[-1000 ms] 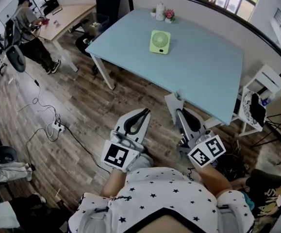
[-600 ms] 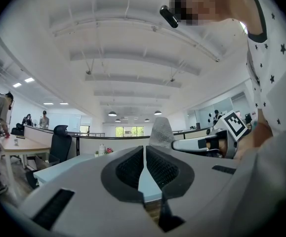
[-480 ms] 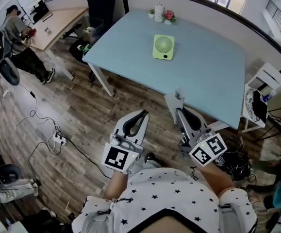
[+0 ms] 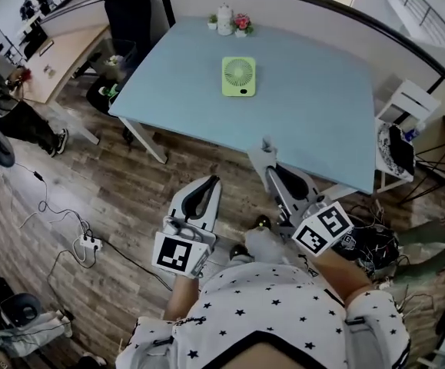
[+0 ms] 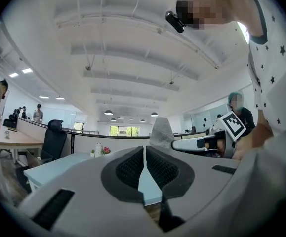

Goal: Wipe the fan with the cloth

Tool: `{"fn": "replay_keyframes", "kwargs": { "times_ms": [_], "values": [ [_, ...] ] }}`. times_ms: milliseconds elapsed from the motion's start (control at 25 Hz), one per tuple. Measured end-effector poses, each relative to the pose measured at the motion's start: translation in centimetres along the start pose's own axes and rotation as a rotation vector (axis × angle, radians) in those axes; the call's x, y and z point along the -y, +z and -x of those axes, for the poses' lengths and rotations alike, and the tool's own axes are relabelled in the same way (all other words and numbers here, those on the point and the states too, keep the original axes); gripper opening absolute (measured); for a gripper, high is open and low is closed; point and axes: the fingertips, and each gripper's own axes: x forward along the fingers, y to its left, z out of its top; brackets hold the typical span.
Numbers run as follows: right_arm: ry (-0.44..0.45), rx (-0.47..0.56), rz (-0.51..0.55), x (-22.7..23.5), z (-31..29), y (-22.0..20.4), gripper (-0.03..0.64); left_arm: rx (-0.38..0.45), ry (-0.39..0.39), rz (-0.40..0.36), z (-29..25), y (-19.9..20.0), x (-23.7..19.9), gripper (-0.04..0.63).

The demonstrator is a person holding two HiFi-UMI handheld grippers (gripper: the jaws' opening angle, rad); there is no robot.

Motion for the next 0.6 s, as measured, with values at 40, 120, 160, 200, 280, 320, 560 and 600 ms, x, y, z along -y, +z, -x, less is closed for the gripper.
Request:
{"fn": "replay_keyframes", "kwargs": {
  "times_ms": [40, 120, 160, 200, 280, 320, 560, 600],
  "values": [
    [-0.004, 0.002, 0.000, 0.5, -0.3, 0.0, 0.021, -0.003, -0.004, -0.004, -0.4, -0.1, -0.3, 0.040],
    [-0.007, 0.008, -0.003, 1.5, -1.2, 0.0, 0.021, -0.008, -0.004, -0.007, -1.4, -0.2, -1.0, 0.040],
    [-0.006, 0.009, -0.007, 2.1, -1.8, 0.0, 0.021, -0.008, 0.002, -0.004, -1.8, -0.2, -1.5, 0.040],
    [-0.003, 0.009, -0.011, 2.7, -2.4, 0.0, 0.021, -0.009, 0.011, -0.003, -2.3, -0.2, -2.1, 0.040],
    [0.008, 0.011, -0.017, 4.0, -3.8, 0.2, 0.021, -0.014, 0.030, -0.010, -3.5, -0.1, -3.3, 0.040],
    [0.014, 0.013, -0.018, 4.6, -4.6, 0.4, 0.021, -0.017, 0.035, -0.016, -4.2, -0.1, -3.9, 0.040],
    [0.034, 0.012, -0.038, 8.7, -8.9, 0.8, 0.021, -0.031, 0.046, -0.032, -9.2, -0.3, -7.1, 0.040],
    [0.034, 0.010, -0.042, 9.4, -9.6, 0.9, 0.021, -0.034, 0.044, -0.032, -10.2, -0.4, -7.6, 0.040]
  ]
}}
